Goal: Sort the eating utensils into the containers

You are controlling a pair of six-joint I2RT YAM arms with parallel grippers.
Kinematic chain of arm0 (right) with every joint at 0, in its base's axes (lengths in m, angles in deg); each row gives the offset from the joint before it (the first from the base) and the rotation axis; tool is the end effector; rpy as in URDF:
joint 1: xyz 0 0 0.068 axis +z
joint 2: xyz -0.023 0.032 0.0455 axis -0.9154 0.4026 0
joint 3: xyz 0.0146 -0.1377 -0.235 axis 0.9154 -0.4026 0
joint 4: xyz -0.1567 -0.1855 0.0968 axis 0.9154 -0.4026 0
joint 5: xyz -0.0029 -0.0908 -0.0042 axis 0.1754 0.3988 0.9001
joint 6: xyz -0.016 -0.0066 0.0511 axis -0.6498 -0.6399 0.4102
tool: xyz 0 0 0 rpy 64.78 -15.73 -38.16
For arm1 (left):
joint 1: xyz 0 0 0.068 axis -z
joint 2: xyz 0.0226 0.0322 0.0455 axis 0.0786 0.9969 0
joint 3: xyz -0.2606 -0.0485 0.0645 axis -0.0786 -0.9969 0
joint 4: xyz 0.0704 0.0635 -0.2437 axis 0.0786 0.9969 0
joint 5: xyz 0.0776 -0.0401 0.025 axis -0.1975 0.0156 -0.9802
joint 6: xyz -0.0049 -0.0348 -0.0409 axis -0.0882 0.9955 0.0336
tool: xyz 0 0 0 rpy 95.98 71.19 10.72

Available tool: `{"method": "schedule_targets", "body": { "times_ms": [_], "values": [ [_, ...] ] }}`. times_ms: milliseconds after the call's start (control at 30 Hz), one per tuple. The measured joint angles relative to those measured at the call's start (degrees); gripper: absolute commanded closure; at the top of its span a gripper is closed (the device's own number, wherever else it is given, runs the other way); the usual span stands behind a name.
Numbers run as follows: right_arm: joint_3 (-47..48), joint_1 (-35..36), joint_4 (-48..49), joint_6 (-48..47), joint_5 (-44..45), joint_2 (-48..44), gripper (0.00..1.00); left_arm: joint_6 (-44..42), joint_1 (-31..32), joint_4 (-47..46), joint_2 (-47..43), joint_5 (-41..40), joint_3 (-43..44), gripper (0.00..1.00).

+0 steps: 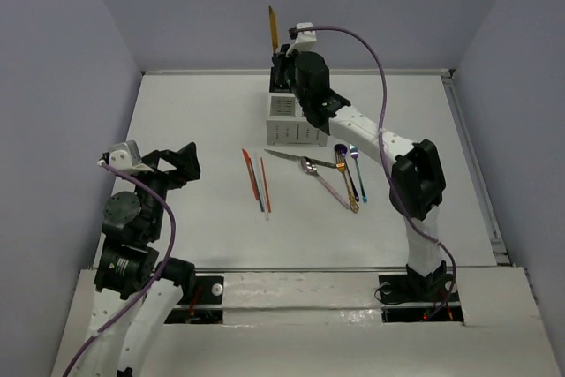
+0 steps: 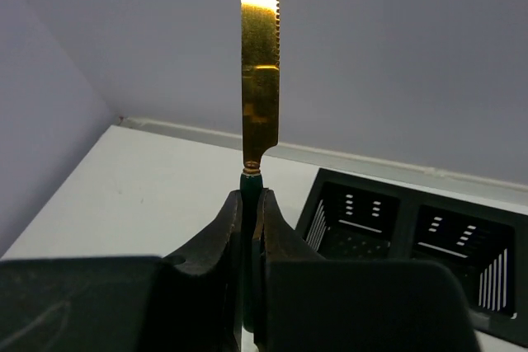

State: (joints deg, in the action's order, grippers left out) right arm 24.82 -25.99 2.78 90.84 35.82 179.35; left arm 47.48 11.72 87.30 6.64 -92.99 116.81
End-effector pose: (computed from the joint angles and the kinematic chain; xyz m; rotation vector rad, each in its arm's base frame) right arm 0.3860 0.3141 0.3671 -0.1968 1.5361 0.4671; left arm 0.0848 -0.0165 0.3739 -0.2025 1.3693 -0.3399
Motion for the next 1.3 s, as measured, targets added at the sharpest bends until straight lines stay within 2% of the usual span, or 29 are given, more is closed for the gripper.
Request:
{"method": "schedule_targets", "body": {
  "times_ms": [133, 433, 1067, 1300],
  "values": [
    [0.2, -3.5, 2.9, -0.6, 0.2, 3.2, 1.00, 0.0, 0.2, -0.2, 0.2, 0.8, 0.0, 0.01],
    [9.4, -5.6, 4.0, -4.4, -1.2, 15.0, 1.00, -0.1, 0.2, -0.4, 1.4, 2.3, 0.0, 0.01],
    [15.1, -9.1, 7.7, -5.4, -3.3, 23.3, 1.00, -0.5, 0.2, -0.9, 3.5, 3.8, 0.0, 0.01],
    [10.7, -9.7, 11.5, -5.4, -3.9, 23.2, 0.84, -0.5, 0.2, -1.1, 3.6, 4.5, 0.0, 0.01]
  ]
}}
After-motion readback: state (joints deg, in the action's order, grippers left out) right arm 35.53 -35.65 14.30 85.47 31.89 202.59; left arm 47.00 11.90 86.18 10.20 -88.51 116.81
